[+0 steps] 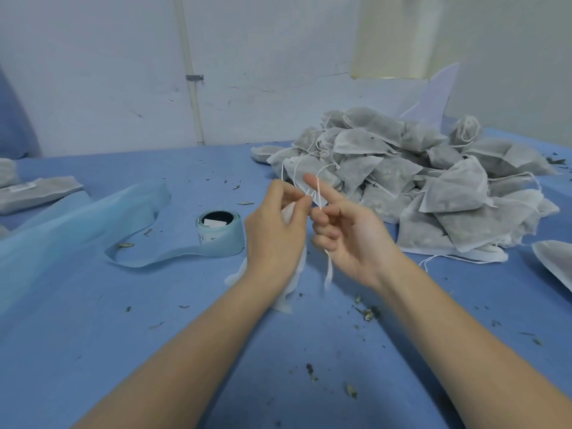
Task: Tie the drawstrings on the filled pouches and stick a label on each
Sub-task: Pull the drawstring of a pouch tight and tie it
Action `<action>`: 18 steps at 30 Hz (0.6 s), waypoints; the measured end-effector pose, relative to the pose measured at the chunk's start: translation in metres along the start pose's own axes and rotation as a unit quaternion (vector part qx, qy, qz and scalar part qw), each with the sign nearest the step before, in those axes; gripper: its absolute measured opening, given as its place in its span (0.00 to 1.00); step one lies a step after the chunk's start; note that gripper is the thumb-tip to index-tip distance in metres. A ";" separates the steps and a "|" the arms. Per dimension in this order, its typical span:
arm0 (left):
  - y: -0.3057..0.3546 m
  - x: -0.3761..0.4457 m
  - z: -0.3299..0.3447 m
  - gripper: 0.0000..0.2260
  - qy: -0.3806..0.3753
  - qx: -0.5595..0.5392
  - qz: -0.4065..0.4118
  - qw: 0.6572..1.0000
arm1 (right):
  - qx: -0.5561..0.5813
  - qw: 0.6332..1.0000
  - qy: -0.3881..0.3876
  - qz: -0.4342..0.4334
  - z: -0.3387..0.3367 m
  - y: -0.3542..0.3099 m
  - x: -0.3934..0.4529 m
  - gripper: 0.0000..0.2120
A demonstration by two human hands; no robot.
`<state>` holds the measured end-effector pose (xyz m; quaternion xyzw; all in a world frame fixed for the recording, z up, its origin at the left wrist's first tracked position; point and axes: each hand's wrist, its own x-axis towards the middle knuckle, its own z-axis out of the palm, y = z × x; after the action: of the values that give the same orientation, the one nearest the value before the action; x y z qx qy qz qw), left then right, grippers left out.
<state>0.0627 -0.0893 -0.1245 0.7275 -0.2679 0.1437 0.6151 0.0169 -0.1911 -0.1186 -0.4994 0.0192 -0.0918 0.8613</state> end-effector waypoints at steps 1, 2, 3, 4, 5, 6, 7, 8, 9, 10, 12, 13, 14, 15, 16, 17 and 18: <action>-0.001 0.000 -0.001 0.09 0.000 -0.005 0.000 1.000 | -0.047 0.999 -0.003 -0.001 0.001 0.001 -0.001 0.26; -0.001 0.001 -0.001 0.08 -0.001 -0.009 -0.001 1.000 | -0.101 0.995 -0.003 -0.003 0.002 0.001 -0.002 0.28; -0.002 0.001 -0.001 0.08 -0.005 -0.009 -0.002 1.000 | -0.158 0.987 0.004 -0.006 0.003 0.001 -0.003 0.29; -0.002 0.002 -0.002 0.08 -0.011 -0.008 -0.004 1.000 | -0.214 0.977 0.016 -0.009 0.004 0.000 -0.004 0.30; -0.002 0.002 -0.002 0.08 -0.017 -0.005 -0.006 1.000 | -0.265 0.964 0.029 -0.011 0.004 0.000 -0.005 0.30; -0.002 0.003 -0.002 0.08 -0.022 -0.003 -0.006 1.000 | -0.308 0.951 0.040 -0.013 0.003 -0.002 -0.006 0.30; -0.001 0.003 -0.003 0.07 -0.026 0.002 -0.008 1.000 | -0.344 0.938 0.048 -0.015 0.002 -0.003 -0.006 0.30; -0.001 0.004 -0.003 0.06 -0.029 0.010 -0.009 0.999 | -0.375 0.925 0.055 -0.017 0.002 -0.004 -0.006 0.30; -0.002 0.004 -0.004 0.06 -0.032 0.020 -0.010 0.999 | -0.401 0.914 0.064 -0.021 0.001 -0.006 -0.006 0.30; -0.002 0.004 -0.004 0.06 -0.036 0.030 -0.011 0.999 | -0.419 0.905 0.073 -0.029 0.000 -0.007 -0.007 0.29; -0.002 0.005 -0.005 0.07 -0.044 0.048 -0.016 0.998 | -0.442 0.890 0.088 -0.061 -0.001 -0.008 -0.008 0.25; -0.002 0.006 -0.005 0.07 -0.047 0.051 -0.024 0.997 | -0.452 0.883 0.097 -0.079 -0.001 -0.008 -0.009 0.22; -0.003 0.007 -0.005 0.08 -0.049 0.046 -0.036 0.997 | -0.458 0.877 0.109 -0.094 -0.002 -0.006 -0.009 0.17; -0.003 0.008 -0.006 0.08 -0.051 0.032 -0.050 0.997 | -0.460 0.872 0.125 -0.107 -0.003 -0.004 -0.008 0.13; -0.004 0.009 -0.006 0.09 -0.052 0.010 -0.064 0.997 | -0.455 0.872 0.141 -0.114 -0.005 -0.003 -0.007 0.09; -0.005 0.010 -0.005 0.09 -0.054 -0.017 -0.076 0.996 | -0.443 0.876 0.152 -0.113 -0.008 -0.002 -0.006 0.07; -0.005 0.011 -0.006 0.10 -0.056 -0.043 -0.084 0.994 | -0.426 0.885 0.154 -0.110 -0.010 -0.001 -0.005 0.05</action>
<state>0.0751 -0.0857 -0.1222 0.7269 -0.2456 0.0387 0.6402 0.0102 -0.1994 -0.1227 -0.7966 0.1343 -0.2447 0.5361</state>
